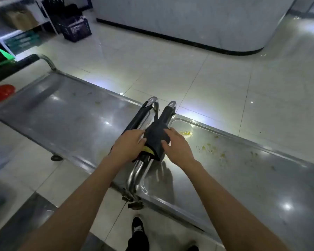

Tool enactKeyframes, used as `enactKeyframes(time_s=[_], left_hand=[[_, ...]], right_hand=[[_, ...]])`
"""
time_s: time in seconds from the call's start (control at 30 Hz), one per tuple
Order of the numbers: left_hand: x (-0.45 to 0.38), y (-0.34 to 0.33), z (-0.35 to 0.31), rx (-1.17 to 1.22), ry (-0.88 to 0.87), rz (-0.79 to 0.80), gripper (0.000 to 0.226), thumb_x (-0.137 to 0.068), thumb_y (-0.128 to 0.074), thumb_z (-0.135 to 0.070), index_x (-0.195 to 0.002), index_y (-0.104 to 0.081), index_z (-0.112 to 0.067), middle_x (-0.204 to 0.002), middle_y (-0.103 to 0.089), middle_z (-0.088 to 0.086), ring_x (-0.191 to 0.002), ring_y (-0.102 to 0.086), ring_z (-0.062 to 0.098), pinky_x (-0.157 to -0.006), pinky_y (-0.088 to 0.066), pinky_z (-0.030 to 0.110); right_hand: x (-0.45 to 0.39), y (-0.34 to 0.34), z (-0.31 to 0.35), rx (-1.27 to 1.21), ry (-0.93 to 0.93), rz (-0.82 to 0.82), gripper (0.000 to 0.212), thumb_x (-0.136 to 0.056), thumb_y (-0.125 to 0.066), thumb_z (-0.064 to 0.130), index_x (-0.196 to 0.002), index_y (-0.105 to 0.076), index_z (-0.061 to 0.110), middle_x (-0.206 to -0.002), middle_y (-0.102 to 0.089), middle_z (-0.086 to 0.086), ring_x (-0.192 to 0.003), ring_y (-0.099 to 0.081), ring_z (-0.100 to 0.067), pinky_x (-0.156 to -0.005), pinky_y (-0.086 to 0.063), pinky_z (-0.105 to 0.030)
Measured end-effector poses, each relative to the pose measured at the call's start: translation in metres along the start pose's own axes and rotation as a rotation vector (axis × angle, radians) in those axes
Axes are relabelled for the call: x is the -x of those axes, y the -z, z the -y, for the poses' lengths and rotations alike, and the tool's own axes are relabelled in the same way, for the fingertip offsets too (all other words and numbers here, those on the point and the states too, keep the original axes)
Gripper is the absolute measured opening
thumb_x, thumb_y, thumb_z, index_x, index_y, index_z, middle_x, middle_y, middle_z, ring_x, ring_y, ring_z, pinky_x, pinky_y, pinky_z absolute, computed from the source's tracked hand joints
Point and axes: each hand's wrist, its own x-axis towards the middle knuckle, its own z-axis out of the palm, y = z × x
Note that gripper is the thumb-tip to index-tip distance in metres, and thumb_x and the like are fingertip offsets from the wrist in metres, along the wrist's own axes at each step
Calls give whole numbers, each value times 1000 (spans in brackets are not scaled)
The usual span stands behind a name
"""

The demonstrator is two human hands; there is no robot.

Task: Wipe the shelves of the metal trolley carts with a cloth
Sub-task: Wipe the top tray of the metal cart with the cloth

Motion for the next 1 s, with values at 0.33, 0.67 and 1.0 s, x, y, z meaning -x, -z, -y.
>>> enactKeyframes(time_s=[0.33, 0.67, 1.0], left_hand=[[-14, -19, 39, 60, -25, 108, 31, -102, -47, -30, -128, -61, -23, -124, -65, -3, -104, -62, 15, -85, -50, 31], [-18, -4, 55, 161, -73, 24, 34, -99, -47, -7, -126, -67, -12, -128, -67, 3, -115, -62, 21, -101, -51, 41], [-19, -2, 62, 191, -111, 69, 36, -100, -45, -5, -129, -66, -11, -132, -65, 3, -120, -61, 20, -103, -49, 39]], right_hand=[[-12, -64, 38, -129, -284, -21, 79, -98, -54, 49, -159, -10, 27, -168, -4, -3, -149, -22, -31, -116, -32, -45], [-30, -82, 69, -180, -491, -51, 87, -96, -63, 33, -159, -6, 18, -167, -1, -13, -146, -31, -35, -113, -39, -51], [-29, -78, 81, -211, -540, -217, 56, -96, -60, 16, -148, -41, 13, -157, -37, -10, -129, -50, -32, -104, -46, -38]])
